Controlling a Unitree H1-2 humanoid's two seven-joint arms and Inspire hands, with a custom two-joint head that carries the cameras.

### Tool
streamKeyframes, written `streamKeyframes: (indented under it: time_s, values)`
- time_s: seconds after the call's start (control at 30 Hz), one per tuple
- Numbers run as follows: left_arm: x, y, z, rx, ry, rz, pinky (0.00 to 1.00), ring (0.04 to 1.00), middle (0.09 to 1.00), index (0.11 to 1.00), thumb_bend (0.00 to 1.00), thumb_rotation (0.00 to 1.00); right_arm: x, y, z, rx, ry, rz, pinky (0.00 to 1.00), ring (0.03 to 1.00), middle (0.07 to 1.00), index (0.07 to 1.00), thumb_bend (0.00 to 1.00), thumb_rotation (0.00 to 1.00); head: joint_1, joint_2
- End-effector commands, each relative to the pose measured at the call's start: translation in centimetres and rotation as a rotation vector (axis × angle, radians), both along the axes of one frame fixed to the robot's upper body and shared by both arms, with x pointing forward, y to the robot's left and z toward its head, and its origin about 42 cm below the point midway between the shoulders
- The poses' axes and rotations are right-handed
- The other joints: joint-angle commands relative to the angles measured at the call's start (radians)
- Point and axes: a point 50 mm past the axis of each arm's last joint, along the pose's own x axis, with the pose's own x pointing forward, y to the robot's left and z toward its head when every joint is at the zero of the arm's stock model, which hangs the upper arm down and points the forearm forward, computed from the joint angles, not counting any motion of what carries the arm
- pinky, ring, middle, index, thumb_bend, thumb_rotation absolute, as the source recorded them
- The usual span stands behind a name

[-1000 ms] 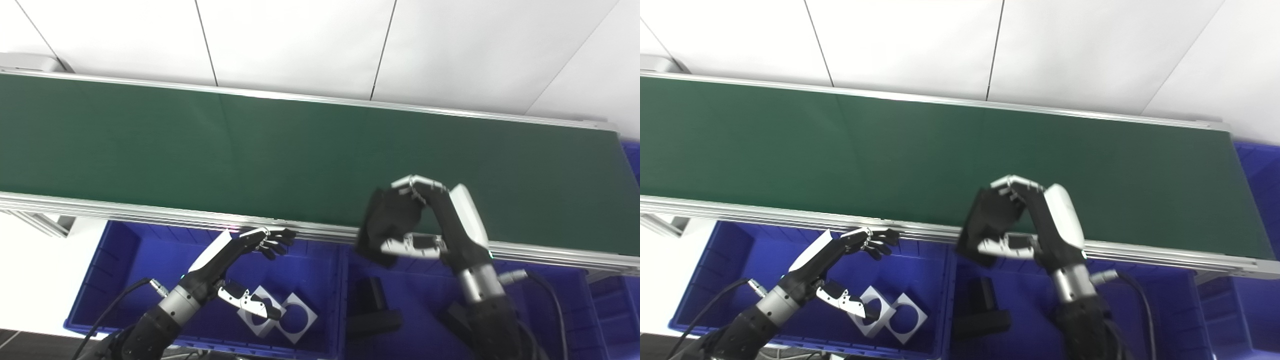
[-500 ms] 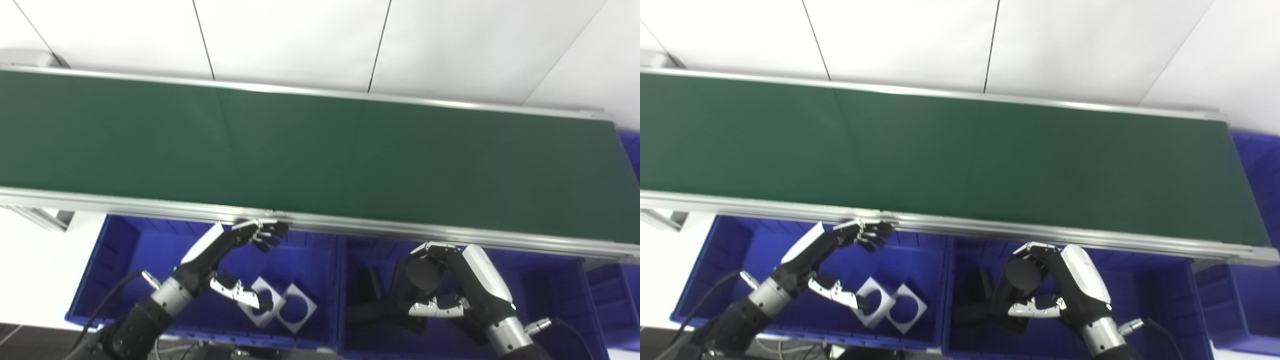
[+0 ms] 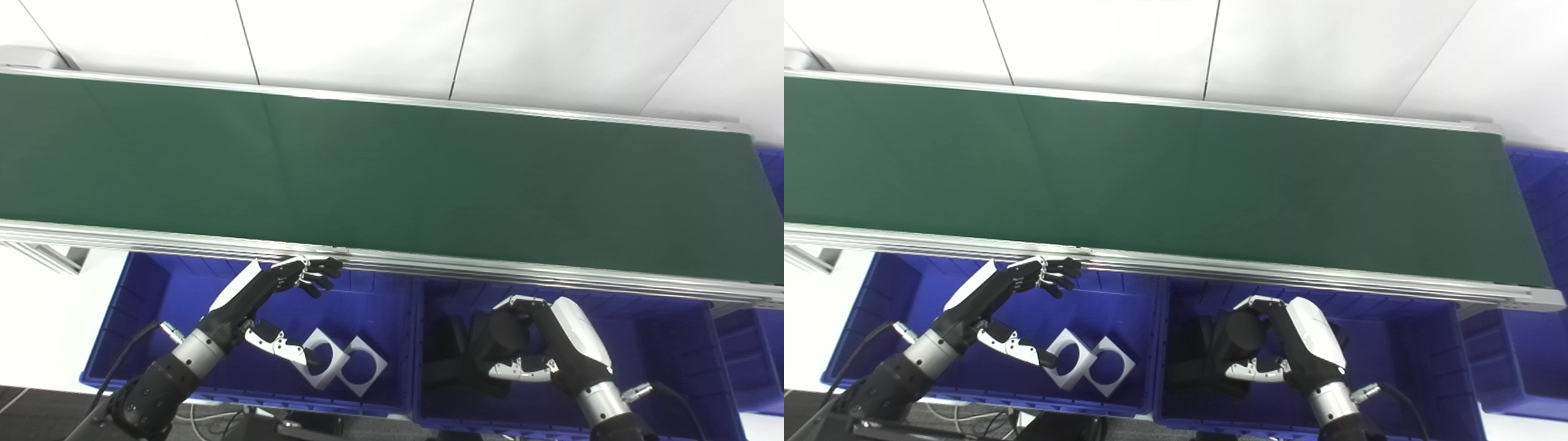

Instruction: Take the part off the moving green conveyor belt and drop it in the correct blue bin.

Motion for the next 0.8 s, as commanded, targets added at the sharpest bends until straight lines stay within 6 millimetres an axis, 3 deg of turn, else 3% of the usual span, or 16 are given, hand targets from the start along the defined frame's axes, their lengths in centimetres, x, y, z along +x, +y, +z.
streamKeyframes:
  time_s: [0.0, 0.2, 0.33, 0.77]
  values:
    - [0.3, 0.3, 0.9, -0.017, -0.047, -0.012, 0.62, 0.706, 0.779, 0.799, 0.98, 0.14, 0.0, 0.0, 0.9, 0.039, -0.062, -0.031, 0.73, 0.847, 0.885, 0.87, 0.81, 0.24, -0.001, -0.003]
    - [0.3, 0.8, 0.9, 0.004, -0.044, -0.013, 0.63, 0.715, 0.787, 0.802, 0.98, 0.14, -0.5, 0.6, 1.0, 0.093, -0.09, -0.074, 0.83, 0.921, 0.962, 0.947, 0.85, 0.36, -0.003, -0.015]
    - [0.2, 1.1, 0.9, 0.008, -0.038, -0.018, 0.64, 0.726, 0.793, 0.806, 0.99, 0.15, -0.7, 1.0, 1.0, 0.11, -0.099, -0.078, 0.8, 0.919, 0.969, 0.968, 0.86, 0.42, -0.007, -0.018]
    - [0.1, 1.7, 1.1, 0.013, -0.027, -0.038, 0.64, 0.753, 0.818, 0.819, 0.99, 0.13, -1.1, 1.5, 1.2, 0.242, -0.139, -0.029, 0.75, 0.871, 0.909, 0.94, 0.89, 0.43, -0.016, -0.036]
